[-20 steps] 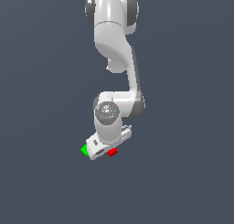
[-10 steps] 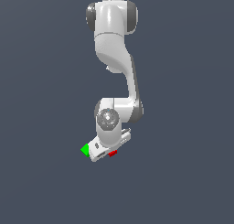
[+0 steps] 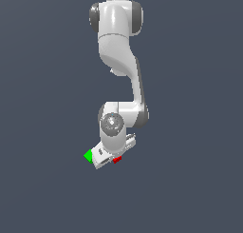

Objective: Stack the red cube on top of the green cube.

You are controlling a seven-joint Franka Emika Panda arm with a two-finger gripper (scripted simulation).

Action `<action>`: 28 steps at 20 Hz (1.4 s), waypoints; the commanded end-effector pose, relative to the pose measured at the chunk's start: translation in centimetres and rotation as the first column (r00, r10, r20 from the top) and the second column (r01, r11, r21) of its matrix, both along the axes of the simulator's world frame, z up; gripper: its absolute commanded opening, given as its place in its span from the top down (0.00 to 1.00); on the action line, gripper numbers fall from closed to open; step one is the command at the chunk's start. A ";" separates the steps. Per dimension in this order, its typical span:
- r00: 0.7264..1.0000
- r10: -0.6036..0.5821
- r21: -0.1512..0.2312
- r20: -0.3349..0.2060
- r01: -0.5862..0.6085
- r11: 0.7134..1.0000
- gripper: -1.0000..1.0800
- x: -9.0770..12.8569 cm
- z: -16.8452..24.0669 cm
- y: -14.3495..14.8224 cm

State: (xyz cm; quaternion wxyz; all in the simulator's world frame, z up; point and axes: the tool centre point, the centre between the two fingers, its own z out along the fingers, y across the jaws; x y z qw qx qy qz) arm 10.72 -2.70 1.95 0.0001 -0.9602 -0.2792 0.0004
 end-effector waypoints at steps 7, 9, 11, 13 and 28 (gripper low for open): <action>1.000 0.000 0.000 0.000 0.000 1.000 1.00 -0.1 0.7 0.0; 1.000 0.000 0.000 0.000 0.000 1.000 1.00 -0.1 1.5 0.0; 1.000 0.000 0.000 0.000 0.000 1.000 1.00 -0.1 2.5 0.0; 1.000 0.000 0.000 0.000 0.000 1.000 1.00 -0.1 3.9 0.0; 1.000 0.000 0.000 0.000 0.000 1.000 1.00 0.0 10.0 0.0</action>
